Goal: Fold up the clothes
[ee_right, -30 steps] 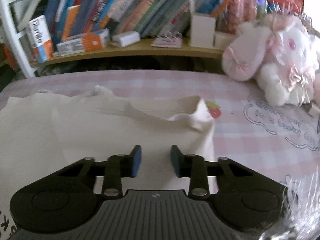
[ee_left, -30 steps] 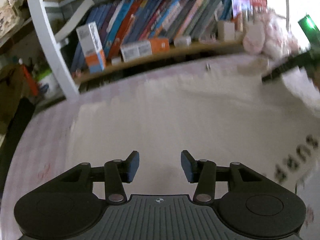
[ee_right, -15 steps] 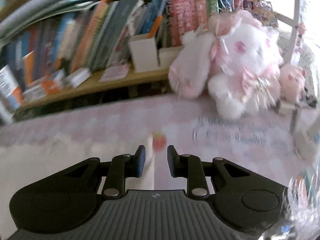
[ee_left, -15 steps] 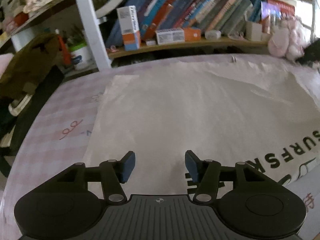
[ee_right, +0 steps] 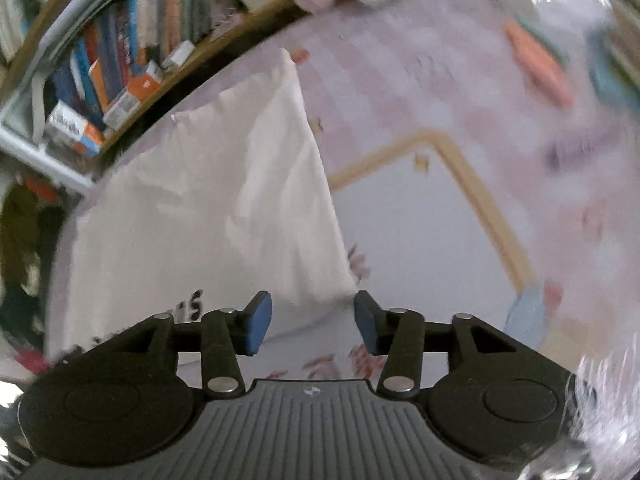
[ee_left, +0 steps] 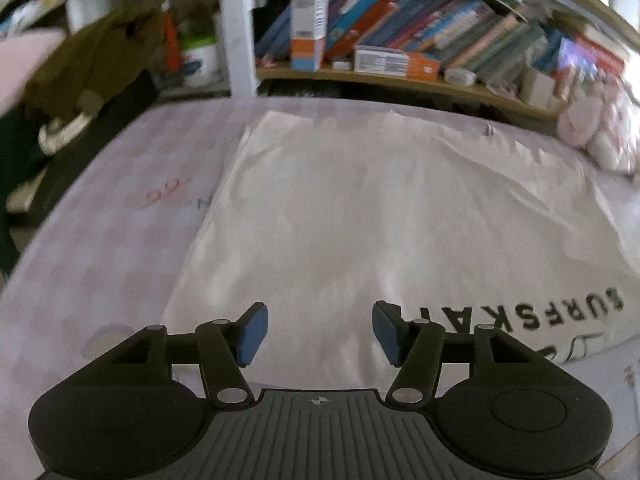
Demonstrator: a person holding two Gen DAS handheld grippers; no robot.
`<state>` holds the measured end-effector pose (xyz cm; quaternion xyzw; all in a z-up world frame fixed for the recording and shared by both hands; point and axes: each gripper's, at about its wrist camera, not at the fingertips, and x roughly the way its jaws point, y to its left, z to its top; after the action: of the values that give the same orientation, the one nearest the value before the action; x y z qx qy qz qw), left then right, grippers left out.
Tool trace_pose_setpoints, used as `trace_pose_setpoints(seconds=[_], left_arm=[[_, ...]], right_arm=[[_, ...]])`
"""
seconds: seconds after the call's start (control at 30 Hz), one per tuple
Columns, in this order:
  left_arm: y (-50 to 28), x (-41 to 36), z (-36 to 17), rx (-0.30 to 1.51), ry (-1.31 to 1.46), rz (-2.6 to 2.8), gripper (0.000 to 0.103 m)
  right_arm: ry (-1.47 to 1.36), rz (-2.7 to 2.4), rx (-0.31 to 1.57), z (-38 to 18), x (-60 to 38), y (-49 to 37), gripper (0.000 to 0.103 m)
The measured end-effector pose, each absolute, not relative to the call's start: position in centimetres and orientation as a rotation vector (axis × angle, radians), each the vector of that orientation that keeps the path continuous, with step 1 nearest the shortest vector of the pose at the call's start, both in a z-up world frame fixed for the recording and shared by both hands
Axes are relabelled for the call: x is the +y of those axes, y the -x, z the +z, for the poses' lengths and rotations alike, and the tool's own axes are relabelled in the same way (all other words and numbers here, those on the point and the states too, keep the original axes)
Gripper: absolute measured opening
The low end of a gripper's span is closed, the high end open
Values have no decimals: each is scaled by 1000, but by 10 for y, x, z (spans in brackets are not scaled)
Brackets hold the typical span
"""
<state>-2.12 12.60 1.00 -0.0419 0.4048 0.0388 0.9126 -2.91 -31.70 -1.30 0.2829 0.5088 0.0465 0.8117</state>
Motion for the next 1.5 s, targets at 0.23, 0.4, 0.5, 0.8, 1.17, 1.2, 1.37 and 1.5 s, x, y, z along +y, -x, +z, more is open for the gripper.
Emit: trace_pose_setpoints(seconds=[0.23, 0.4, 0.5, 0.8, 1.17, 1.2, 1.37, 1.5], left_arm=[[35, 159, 3, 835, 415, 122, 59], [52, 184, -9, 819, 641, 157, 59], [58, 192, -14, 819, 700, 182, 59], [72, 213, -25, 792, 816, 220, 59], [79, 229, -32, 774, 910, 216, 59], [80, 230, -32, 772, 925, 217, 59], [85, 238, -36, 763, 998, 223, 59], [87, 243, -40, 748, 1068, 234, 59]], right_arm=[[-976, 32, 1071, -37, -326, 32, 41], [-1102, -39, 1042, -50, -331, 25, 38], [-1111, -46, 1022, -50, -329, 20, 36], [-824, 63, 836, 8, -298, 28, 5], [-790, -99, 991, -35, -311, 30, 6], [-768, -107, 993, -33, -311, 30, 10], [-516, -150, 933, -10, -290, 36, 23], [-193, -160, 797, 13, -256, 42, 36]])
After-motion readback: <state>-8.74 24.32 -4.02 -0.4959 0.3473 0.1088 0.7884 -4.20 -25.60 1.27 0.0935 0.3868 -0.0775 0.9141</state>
